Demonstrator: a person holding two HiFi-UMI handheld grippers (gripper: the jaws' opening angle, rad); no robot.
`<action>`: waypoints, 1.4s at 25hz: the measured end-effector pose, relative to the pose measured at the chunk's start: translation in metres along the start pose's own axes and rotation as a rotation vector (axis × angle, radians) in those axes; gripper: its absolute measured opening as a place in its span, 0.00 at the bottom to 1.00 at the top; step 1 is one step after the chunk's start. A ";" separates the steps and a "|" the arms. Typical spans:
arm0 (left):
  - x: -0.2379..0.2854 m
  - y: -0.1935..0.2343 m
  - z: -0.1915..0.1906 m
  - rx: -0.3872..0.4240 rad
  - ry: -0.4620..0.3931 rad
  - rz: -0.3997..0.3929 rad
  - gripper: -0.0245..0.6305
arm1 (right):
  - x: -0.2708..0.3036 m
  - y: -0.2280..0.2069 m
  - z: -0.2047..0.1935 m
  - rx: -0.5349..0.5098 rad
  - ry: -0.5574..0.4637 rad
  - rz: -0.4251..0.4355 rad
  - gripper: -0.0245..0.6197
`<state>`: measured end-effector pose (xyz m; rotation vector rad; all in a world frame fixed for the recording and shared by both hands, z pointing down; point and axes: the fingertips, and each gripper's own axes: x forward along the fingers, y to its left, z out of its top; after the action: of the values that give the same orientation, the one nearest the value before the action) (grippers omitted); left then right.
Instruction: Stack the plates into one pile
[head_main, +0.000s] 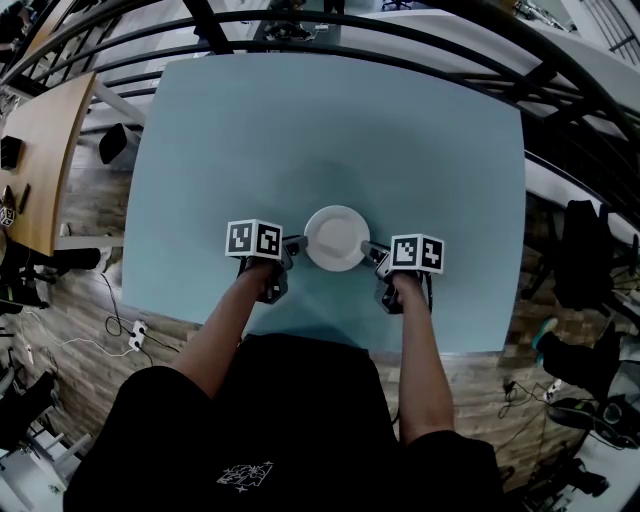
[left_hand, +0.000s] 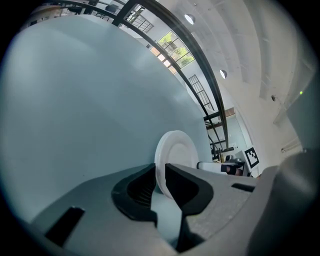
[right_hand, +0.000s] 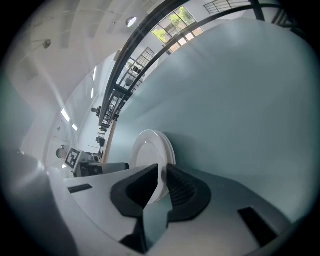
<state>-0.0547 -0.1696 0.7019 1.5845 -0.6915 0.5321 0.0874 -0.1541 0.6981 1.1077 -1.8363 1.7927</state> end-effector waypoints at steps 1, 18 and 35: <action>0.000 -0.001 0.000 -0.001 -0.001 -0.001 0.10 | -0.001 0.001 0.000 -0.021 0.006 -0.014 0.10; -0.012 -0.013 -0.002 0.011 -0.046 0.009 0.11 | 0.005 0.025 -0.006 -0.267 0.073 -0.066 0.40; -0.056 -0.052 -0.008 0.131 -0.245 0.064 0.09 | -0.053 0.044 -0.004 -0.431 -0.076 -0.070 0.11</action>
<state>-0.0582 -0.1519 0.6274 1.7729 -0.9092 0.4408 0.0884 -0.1401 0.6310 1.0636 -2.0681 1.2454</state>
